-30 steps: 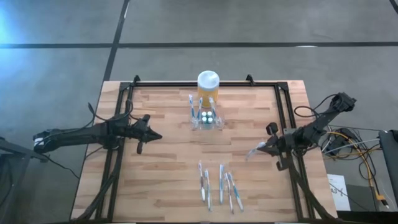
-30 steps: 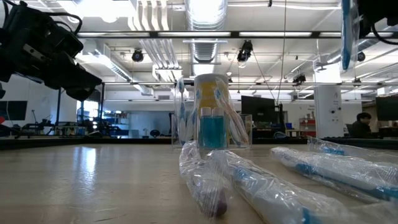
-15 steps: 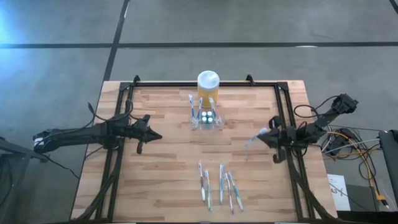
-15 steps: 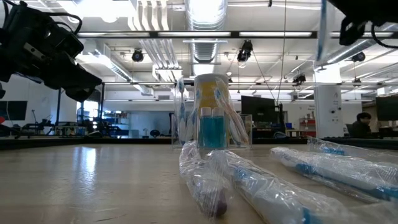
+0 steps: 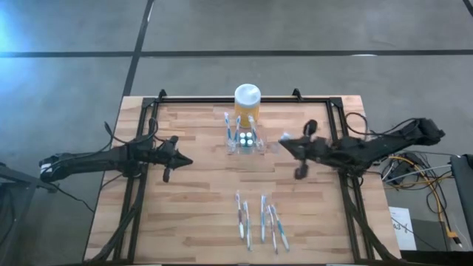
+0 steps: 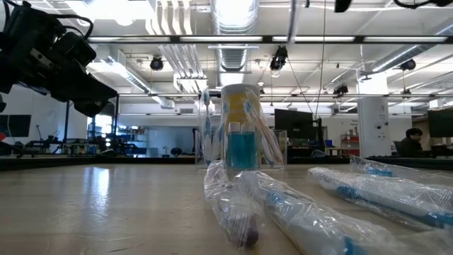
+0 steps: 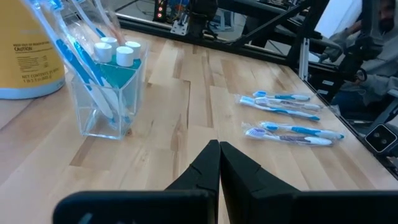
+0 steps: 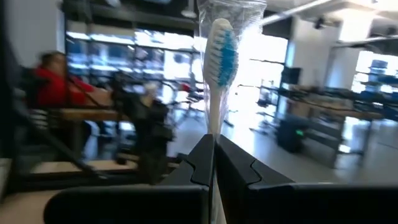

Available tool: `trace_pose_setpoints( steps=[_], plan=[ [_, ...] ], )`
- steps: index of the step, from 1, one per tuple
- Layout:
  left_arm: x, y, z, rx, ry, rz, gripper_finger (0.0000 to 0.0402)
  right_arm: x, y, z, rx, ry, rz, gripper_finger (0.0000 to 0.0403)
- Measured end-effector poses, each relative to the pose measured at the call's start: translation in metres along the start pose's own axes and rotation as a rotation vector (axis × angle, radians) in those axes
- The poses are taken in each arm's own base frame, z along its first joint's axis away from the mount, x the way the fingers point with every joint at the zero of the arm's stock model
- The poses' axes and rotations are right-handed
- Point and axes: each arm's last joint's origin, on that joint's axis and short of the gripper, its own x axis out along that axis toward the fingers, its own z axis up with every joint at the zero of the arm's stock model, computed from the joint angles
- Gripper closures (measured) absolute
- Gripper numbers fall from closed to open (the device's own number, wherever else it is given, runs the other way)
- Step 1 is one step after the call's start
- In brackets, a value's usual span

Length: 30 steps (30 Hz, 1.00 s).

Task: Pick & Place toothbrushing station
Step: Put the blue toothbrush into the transparent organizer

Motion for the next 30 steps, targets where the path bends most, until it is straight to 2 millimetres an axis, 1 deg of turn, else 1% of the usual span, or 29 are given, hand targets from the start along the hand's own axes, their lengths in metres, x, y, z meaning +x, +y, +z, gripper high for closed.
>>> trace_pose_setpoints(
  steps=[3, 5, 9, 14, 16, 19, 22, 26, 30],
  plan=[
    [0.0, 0.0, 0.0, 0.0, 0.0, 0.0, 0.039, 0.023, -0.002, -0.004, -0.032, 0.038, -0.052, 0.0394],
    [0.0, 0.0, 0.0, 0.0, 0.0, 0.0, 0.039, 0.035, -0.005, -0.011, -0.043, 0.067, -0.08, 0.0394],
    [0.0, 0.0, 0.0, 0.0, 0.0, 0.0, 0.039, 0.055, -0.014, -0.035, -0.032, 0.15, -0.147, 0.0394],
    [0.0, 0.0, 0.0, 0.007, 0.0, 0.0, 0.039, 0.07, -0.023, -0.066, 0.006, 0.211, -0.213, 0.0394],
    [0.0, 0.0, 0.0, 0.007, 0.001, 0.0, 0.039, 0.074, -0.024, -0.075, 0.004, 0.233, -0.226, 0.0394],
    [0.0, 0.0, 0.0, 0.007, 0.0, 0.0, 0.039, 0.078, -0.025, -0.083, -0.002, 0.242, -0.252, 0.0394],
    [0.0, 0.0, 0.0, 0.007, 0.0, 0.0, 0.039, 0.081, -0.026, -0.093, -0.014, 0.261, -0.307, 0.0394],
    [0.0, 0.0, 0.0, 0.002, 0.0, 0.0, 0.039, 0.078, -0.027, -0.108, -0.02, 0.282, -0.33, 0.0394],
    [0.0, 0.0, 0.0, -0.002, 0.0, 0.0, 0.039, 0.073, -0.034, -0.121, 0.034, 0.276, -0.362, 0.0394]
  ],
)
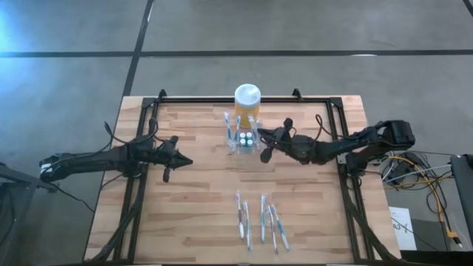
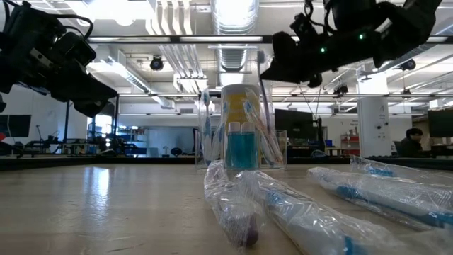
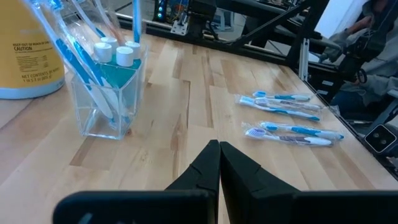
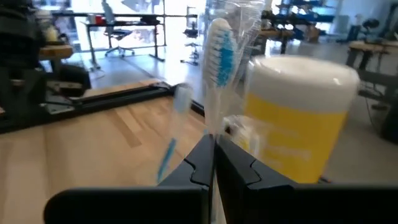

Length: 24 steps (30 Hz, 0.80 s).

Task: Pick & Place toothbrushing station
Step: Put the blue toothbrush into the transparent organizer

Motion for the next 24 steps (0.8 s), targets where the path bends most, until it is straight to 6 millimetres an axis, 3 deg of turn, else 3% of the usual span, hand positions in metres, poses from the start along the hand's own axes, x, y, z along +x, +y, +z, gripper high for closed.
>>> trace_pose_setpoints(
  steps=[9, 24],
  plan=[
    [0.0, 0.0, 0.0, -0.001, 0.0, 0.0, 0.039, 0.003, -0.005, -0.025, 0.024, 0.041, -0.065, 0.0394],
    [0.0, 0.0, 0.0, -0.006, 0.0, 0.0, 0.039, 0.019, 0.004, -0.051, 0.013, 0.121, -0.102, 0.0394]
  ],
)
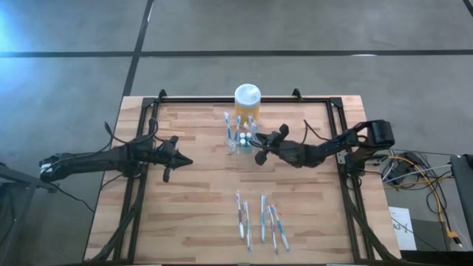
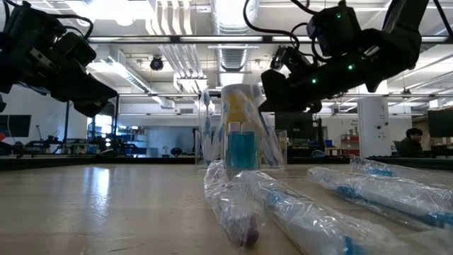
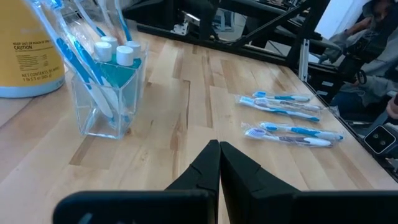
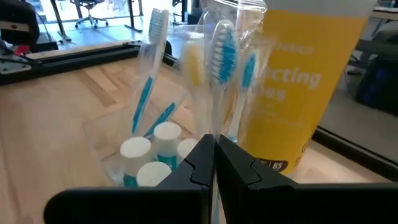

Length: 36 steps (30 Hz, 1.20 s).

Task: Pick & Place toothbrushing station
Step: Put the blue toothbrush into the transparent organizer

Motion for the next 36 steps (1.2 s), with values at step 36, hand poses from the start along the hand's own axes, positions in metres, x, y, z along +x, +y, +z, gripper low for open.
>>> trace_pose_setpoints(
  steps=[36],
  plan=[
    [0.001, 0.001, -0.006, -0.009, 0.016, 0.002, 0.039, -0.047, -0.014, 0.059, 0.084, -0.022, 0.076, 0.0267]
  ],
)
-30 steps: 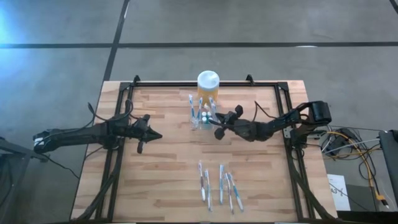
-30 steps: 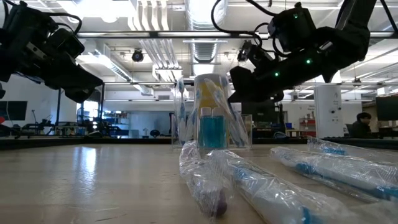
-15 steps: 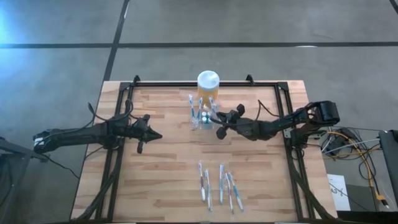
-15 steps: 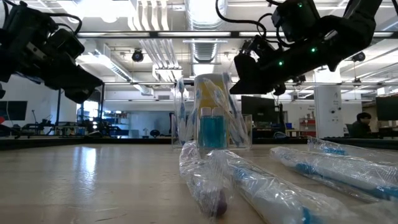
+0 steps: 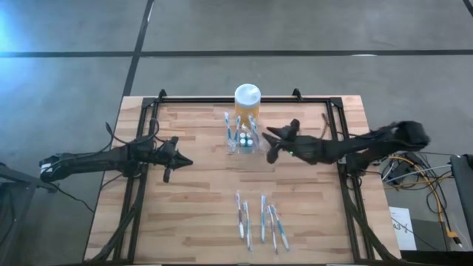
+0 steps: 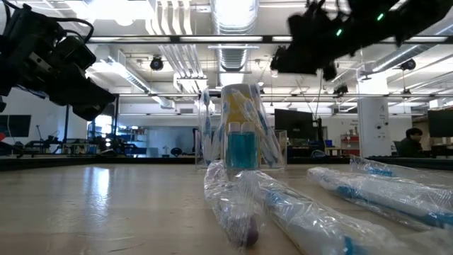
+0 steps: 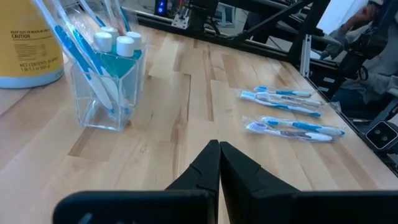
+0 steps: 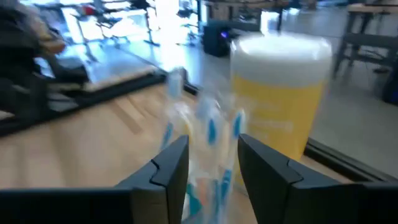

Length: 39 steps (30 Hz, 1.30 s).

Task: Pick & Place toothbrushing station
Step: Put the blue toothbrush into the transparent organizer

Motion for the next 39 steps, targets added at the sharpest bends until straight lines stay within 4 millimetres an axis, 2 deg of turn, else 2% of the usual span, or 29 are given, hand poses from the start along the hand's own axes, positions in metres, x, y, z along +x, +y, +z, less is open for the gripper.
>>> trace_pose_setpoints(
  steps=[8, 12, 15, 19, 24, 28, 33, 39],
  plan=[
    [0.0, 0.0, 0.0, 0.001, -0.001, 0.0, 0.039, -0.073, -0.005, 0.048, 0.034, 0.036, 0.174, 0.0283],
    [0.0, 0.0, 0.0, 0.001, -0.004, -0.001, 0.039, -0.107, -0.012, 0.059, 0.078, 0.12, 0.249, 0.0294],
    [0.0, 0.0, 0.002, 0.006, -0.019, -0.004, 0.039, -0.125, -0.019, 0.06, 0.163, 0.2, 0.277, 0.0303],
    [0.0, -0.001, 0.005, 0.013, -0.054, -0.013, 0.039, -0.138, -0.022, 0.042, 0.271, 0.407, 0.304, 0.0313],
    [0.0, -0.001, 0.006, 0.012, -0.057, -0.018, 0.039, -0.141, -0.013, 0.007, 0.346, 0.616, 0.276, 0.0324],
    [0.0, -0.001, 0.006, 0.012, -0.057, -0.018, 0.039, -0.136, 0.003, -0.02, 0.377, 0.691, 0.236, 0.0325],
    [0.0, -0.001, 0.006, 0.012, -0.057, -0.018, 0.039, -0.128, 0.024, -0.043, 0.376, 0.754, 0.177, 0.0325],
    [0.0, -0.001, 0.006, 0.03, -0.057, -0.017, 0.039, -0.119, 0.055, -0.057, 0.366, 0.872, 0.213, 0.0332]
  ],
)
